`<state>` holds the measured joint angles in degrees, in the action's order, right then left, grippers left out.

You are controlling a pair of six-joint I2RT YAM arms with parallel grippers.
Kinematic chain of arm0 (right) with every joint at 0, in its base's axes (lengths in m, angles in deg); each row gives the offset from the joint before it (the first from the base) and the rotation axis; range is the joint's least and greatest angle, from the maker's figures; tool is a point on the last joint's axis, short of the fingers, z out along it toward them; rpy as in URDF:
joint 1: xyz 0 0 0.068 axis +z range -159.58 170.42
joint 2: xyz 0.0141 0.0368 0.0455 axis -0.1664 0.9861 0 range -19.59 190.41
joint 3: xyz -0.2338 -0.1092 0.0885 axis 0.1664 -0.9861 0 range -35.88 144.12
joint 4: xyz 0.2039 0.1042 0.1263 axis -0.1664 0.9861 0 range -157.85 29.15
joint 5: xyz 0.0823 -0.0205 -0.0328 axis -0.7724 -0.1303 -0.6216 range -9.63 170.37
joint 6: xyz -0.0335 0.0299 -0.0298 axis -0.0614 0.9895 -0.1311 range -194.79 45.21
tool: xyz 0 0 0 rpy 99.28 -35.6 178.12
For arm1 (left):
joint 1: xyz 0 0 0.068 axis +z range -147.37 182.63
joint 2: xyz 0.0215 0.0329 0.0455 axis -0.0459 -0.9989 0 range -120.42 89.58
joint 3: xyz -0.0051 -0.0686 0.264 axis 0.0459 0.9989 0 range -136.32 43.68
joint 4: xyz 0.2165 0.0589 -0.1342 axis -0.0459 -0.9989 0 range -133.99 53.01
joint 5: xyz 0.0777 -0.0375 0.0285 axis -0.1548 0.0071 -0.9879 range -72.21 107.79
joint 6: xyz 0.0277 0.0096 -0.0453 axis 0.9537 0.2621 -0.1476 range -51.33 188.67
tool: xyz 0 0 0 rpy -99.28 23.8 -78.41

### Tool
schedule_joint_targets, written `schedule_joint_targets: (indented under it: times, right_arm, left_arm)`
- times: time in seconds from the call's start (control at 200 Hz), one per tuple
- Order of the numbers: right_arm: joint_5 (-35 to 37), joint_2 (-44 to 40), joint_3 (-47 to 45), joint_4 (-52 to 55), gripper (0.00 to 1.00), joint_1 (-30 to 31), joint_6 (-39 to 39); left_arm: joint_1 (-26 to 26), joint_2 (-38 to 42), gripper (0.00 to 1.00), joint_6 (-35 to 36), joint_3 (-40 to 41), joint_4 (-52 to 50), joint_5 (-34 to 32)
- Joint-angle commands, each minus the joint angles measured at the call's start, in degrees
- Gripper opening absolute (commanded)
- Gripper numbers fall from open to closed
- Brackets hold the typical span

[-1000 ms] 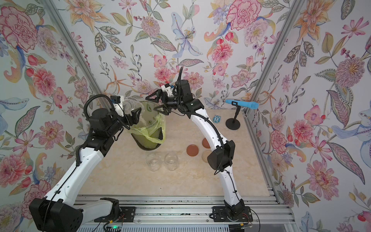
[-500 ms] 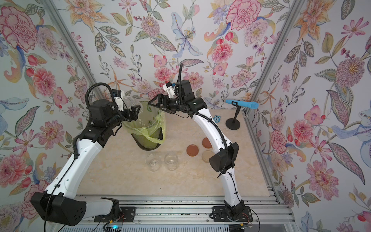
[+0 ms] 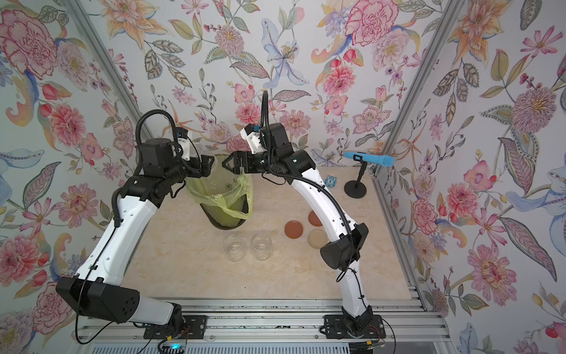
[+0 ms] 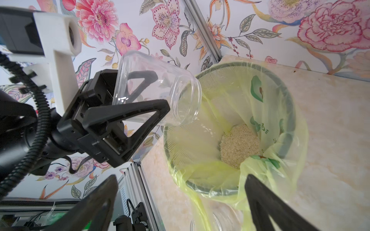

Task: Empty moldy rice from jars
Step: Pour the moldy rice from the jar into the trash bin.

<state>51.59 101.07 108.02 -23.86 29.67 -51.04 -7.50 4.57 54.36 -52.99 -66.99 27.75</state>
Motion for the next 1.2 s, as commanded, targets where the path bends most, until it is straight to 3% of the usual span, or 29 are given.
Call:
schedule_joint_targets:
  times: [0.0, 0.325, 0.49, 0.65, 0.926, 1.196]
  right_arm:
    - [2.3, -2.4, -0.5, 1.8, 1.0, 0.6, -2.8]
    - [4.1, -3.1, -1.0, 3.1, 1.0, 0.2, -3.3]
    - [4.7, -4.0, -2.8, 3.1, 1.0, 0.1, -3.3]
    - [5.3, -5.2, -4.6, 3.0, 1.0, -0.5, -3.0]
    - [5.4, -6.7, -7.0, 3.1, 1.0, -0.8, -3.0]
    - [5.4, -7.0, -7.6, 3.1, 1.0, -0.7, -2.6]
  left_arm:
    - [0.4, -1.8, 0.0, -0.8, -6.4, -3.3, -1.3]
    - [0.3, -11.4, 0.0, -3.5, -23.2, -17.3, -2.1]
    - [0.4, -20.5, 0.0, -9.5, -37.2, -31.8, -5.0]
    - [-0.1, -31.6, 0.0, -15.2, -49.7, -47.4, -2.9]
    - [-1.3, -31.0, 0.0, -16.7, -47.9, -45.8, -3.7]
    - [-1.5, -29.9, 0.0, -17.3, -47.1, -42.8, 2.4]
